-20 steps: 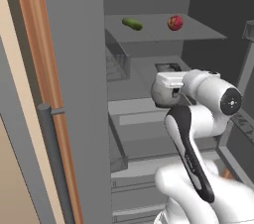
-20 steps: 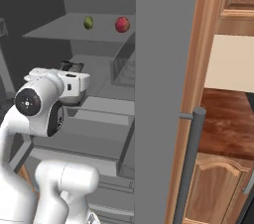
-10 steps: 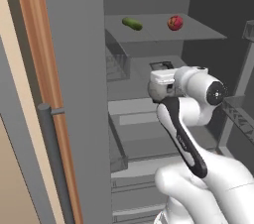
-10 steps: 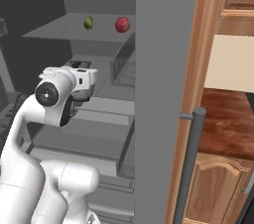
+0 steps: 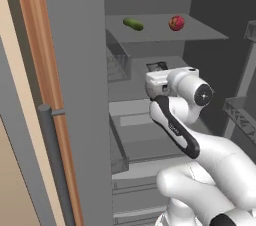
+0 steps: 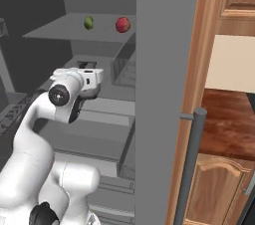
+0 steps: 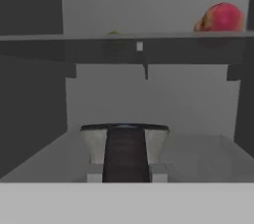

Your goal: Move the cucumber and peach from the second highest shelf to the top shelf to make space. Then, place the pitcher from the counter on the cleared second highest shelf.

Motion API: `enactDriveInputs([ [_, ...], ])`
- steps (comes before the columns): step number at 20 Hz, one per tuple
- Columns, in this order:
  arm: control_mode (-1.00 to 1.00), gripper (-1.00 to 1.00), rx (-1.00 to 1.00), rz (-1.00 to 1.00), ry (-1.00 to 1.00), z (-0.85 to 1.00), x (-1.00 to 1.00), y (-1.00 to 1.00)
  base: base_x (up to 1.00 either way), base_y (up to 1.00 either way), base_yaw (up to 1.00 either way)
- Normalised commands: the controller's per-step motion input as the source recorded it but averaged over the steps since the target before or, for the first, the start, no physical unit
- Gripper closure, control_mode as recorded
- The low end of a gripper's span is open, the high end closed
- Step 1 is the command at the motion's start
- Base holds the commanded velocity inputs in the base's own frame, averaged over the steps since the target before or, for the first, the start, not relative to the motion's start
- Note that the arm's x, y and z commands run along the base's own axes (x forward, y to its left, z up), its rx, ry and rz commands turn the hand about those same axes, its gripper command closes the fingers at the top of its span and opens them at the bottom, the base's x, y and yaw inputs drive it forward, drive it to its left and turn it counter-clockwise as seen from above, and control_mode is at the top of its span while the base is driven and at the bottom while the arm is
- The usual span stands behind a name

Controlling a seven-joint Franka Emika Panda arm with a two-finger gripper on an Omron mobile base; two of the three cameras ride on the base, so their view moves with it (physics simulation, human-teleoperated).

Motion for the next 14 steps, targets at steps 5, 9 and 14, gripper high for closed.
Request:
enactDriveInputs([
  [5,-1.00,1.00,0.00,0.00,-0.02,-0.02,0.53,0.00,0.00,0.00,0.00],
  [9,-1.00,1.00,0.00,0.00,0.00,0.00,0.59,0.00,0.00,0.00,0.00],
  [14,-1.00,1.00,0.00,0.00,0.00,0.00,0.65,0.00,0.00,0.00,0.00],
])
